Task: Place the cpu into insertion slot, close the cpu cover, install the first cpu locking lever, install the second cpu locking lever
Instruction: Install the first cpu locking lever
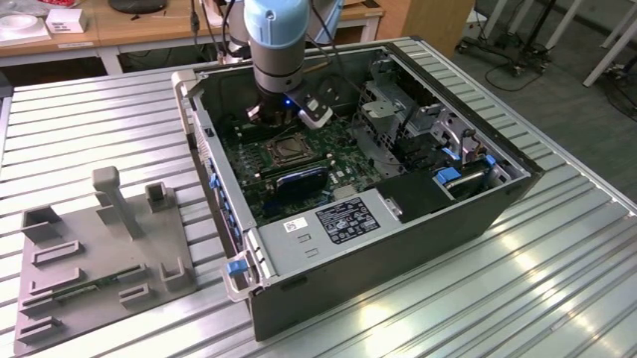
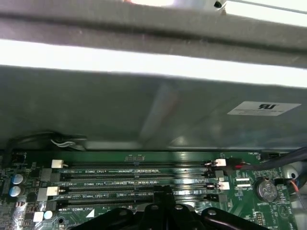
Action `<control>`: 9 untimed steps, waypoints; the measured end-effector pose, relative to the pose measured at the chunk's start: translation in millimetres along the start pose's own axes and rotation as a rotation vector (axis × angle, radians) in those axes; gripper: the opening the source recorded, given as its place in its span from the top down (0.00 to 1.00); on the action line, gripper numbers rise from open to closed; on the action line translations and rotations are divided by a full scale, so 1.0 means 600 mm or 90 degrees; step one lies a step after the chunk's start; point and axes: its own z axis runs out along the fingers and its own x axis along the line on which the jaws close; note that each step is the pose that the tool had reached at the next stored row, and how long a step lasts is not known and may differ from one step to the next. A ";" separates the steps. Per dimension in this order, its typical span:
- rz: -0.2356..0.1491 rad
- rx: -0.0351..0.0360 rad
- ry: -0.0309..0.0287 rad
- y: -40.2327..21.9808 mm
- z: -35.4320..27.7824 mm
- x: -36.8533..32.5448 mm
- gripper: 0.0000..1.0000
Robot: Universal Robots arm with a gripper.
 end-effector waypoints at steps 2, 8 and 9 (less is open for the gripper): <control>0.000 -0.0017 -0.0001 0.003 -0.007 -0.001 0.89; 0.001 -0.0043 -0.0007 0.008 -0.022 -0.004 0.89; 0.001 -0.0043 -0.0008 0.009 -0.024 -0.005 0.89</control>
